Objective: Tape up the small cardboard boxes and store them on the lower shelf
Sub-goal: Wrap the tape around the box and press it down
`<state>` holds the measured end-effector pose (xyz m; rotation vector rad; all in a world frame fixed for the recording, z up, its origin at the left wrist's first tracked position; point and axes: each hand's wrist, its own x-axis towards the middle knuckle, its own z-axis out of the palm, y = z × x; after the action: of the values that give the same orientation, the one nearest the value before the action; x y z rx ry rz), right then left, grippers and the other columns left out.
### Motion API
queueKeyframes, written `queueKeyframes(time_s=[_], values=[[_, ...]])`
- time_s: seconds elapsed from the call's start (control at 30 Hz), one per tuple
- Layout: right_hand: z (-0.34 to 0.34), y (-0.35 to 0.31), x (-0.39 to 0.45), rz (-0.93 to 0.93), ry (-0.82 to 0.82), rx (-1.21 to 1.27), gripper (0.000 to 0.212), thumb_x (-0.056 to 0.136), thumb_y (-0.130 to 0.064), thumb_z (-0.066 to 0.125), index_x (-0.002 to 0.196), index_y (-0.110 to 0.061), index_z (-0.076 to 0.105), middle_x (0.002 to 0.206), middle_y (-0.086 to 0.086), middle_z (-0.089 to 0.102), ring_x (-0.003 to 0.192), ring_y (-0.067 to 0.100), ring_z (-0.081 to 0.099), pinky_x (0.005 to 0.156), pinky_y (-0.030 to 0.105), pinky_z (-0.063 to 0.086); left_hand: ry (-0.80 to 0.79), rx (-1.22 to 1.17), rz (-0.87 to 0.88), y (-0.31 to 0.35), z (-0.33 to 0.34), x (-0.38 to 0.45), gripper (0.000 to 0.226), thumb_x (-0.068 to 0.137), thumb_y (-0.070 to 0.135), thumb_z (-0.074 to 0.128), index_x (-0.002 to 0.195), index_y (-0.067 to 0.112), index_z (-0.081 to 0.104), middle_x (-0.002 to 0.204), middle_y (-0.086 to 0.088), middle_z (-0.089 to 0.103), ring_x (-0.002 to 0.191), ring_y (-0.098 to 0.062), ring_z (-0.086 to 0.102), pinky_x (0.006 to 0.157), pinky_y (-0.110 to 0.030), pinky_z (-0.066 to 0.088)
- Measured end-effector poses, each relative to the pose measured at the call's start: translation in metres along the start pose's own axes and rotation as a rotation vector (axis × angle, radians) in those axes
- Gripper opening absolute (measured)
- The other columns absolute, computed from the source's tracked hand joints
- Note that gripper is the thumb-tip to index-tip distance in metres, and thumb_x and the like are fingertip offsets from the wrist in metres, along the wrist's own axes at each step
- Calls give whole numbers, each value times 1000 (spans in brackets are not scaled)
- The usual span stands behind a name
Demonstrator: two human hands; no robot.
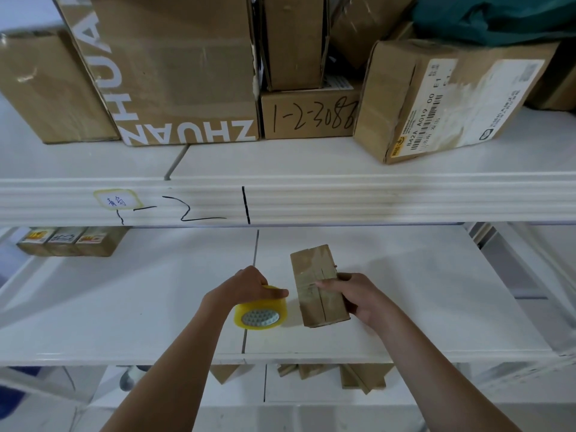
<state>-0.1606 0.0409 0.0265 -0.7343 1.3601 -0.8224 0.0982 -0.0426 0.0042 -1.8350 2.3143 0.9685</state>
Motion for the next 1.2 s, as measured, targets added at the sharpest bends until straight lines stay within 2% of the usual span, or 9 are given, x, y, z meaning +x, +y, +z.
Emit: queueKeyframes(time_s=[0.1,0.4,0.5,0.63,0.77,0.87,0.97,1.1,1.2], values=[[-2,2,0,8,-11,26,42,75,-19,88,113,-7,73,103,9,78,94,25,76,77,36,62,-9,16,12,1,3,-1,65,68,85,65,60,20,60,62,4,58,59,-9,58,55,-21,41],[-10,1,3,13,6,83,40,76,-18,87,112,-5,74,102,11,78,93,27,77,70,34,62,34,-4,15,9,1,0,63,74,83,59,62,21,60,67,2,57,63,-9,57,56,-22,40],[-10,1,3,16,-8,98,42,77,-18,86,114,-4,73,105,11,78,95,28,76,74,36,62,65,45,-11,12,-1,2,77,66,91,55,64,14,63,65,0,57,62,-10,57,55,-21,40],[-10,-1,2,-23,-41,106,45,78,-20,85,118,-5,72,109,11,77,100,28,75,82,39,61,91,86,-17,12,-3,2,101,39,107,32,59,12,61,58,0,56,58,-13,59,56,-24,41],[-9,-3,0,-50,-116,149,51,79,-26,84,123,-5,70,117,14,74,107,31,72,80,39,62,35,33,6,16,1,3,110,39,107,33,71,9,72,68,-4,67,61,-11,63,56,-23,46],[-4,0,0,-51,-155,219,54,85,-35,78,128,-6,66,123,15,72,113,31,70,83,39,61,25,3,18,25,3,4,93,51,102,38,58,13,64,51,8,58,49,-5,54,51,-21,39],[1,2,-1,-9,-180,283,57,89,-50,66,130,-9,65,126,14,70,116,30,68,85,42,61,39,-93,34,31,3,3,82,48,103,40,47,22,47,35,13,41,34,0,44,50,-21,32],[3,7,3,57,-187,323,52,98,-51,57,131,-11,64,127,13,70,117,31,68,97,49,56,72,-132,56,30,3,5,77,54,97,52,48,20,47,37,12,39,34,-1,42,50,-19,33],[8,10,7,57,-40,140,49,102,-44,55,130,-5,64,119,11,73,111,28,70,98,44,56,109,-105,55,29,4,6,83,51,98,53,49,16,46,44,7,38,40,-6,41,51,-22,32]])
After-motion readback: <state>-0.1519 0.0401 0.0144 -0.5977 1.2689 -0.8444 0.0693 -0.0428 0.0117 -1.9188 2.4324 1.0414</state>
